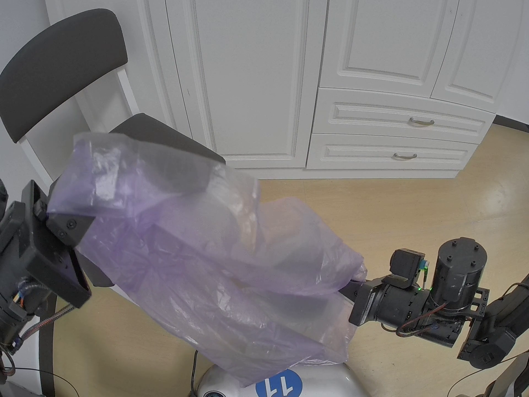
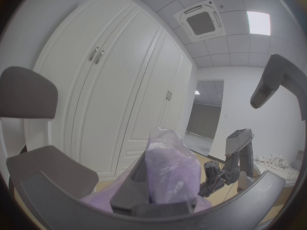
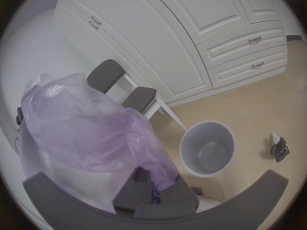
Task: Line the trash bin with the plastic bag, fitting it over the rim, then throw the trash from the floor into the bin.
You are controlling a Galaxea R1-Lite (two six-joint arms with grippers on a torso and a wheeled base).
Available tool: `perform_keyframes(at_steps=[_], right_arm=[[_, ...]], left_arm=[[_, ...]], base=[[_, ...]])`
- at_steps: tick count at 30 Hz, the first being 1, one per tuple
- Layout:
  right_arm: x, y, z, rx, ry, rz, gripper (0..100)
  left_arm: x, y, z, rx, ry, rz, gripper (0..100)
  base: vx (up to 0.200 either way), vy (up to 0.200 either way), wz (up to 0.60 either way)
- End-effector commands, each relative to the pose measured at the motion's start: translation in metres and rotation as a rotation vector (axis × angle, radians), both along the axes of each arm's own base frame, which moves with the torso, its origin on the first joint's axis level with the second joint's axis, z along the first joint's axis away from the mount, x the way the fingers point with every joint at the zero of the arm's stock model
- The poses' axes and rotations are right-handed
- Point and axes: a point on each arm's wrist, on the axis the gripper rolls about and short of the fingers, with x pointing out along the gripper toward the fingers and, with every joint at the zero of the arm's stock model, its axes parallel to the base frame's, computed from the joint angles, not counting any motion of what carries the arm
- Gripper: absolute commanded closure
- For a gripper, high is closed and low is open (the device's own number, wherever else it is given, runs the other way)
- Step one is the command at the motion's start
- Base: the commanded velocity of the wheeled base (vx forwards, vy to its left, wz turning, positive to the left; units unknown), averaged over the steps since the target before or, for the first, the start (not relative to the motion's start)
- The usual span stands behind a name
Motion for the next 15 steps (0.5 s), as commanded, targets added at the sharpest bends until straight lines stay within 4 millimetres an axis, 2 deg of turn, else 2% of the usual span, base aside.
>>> perform_keyframes(at_steps=[1,9,15], right_arm=[[-0.003,-0.008,0.010,0.011,-0.037,-0.016,100],[0.002,-0.037,0.032,-0.067,-0.201,-0.156,100],[-0.004,-0.052,0.042,-0.236,-0.143,-0.221,100]], left_arm=[[0.007,-0.007,-0.010,0.029,0.054,-0.005,100],[0.022,-0.018,-0.029,0.105,0.144,0.034,100],[0.039,-0.033,-0.049,0.166,0.231,0.095,100]], base=[[0.000,0.000,0.00],[0.000,0.000,0.00],[0.000,0.000,0.00]])
